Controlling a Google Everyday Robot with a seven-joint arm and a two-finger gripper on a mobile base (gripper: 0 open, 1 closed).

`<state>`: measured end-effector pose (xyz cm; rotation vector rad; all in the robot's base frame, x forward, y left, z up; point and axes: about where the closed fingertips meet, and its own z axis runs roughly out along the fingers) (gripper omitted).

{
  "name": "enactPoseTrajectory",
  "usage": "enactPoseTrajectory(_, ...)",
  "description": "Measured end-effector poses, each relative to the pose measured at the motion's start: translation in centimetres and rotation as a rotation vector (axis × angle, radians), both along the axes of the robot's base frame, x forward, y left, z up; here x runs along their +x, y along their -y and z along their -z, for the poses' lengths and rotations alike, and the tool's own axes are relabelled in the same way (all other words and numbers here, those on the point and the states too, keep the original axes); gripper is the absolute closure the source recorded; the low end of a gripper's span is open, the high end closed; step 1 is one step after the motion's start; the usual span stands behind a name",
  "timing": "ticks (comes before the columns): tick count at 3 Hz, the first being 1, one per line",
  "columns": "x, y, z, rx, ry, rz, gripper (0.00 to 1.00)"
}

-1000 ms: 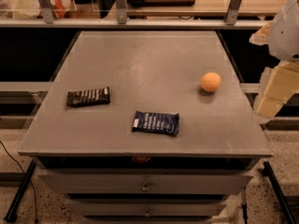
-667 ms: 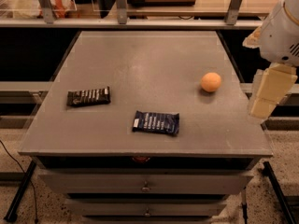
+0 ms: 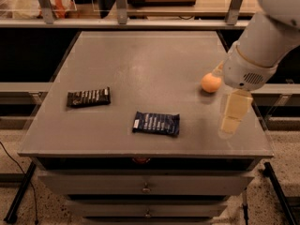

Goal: Pick rxbar blueberry

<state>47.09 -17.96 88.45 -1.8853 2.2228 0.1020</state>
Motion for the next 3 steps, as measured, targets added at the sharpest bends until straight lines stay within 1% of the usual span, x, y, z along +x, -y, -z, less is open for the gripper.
enactPoseTrajectory(1, 0.97, -1.79, 5.12, 0.081, -0.059, -0.003, 0.0)
enactPoseTrajectory(3, 1.14, -1.89, 5.21, 0.083, -0.055, -0.003, 0.0)
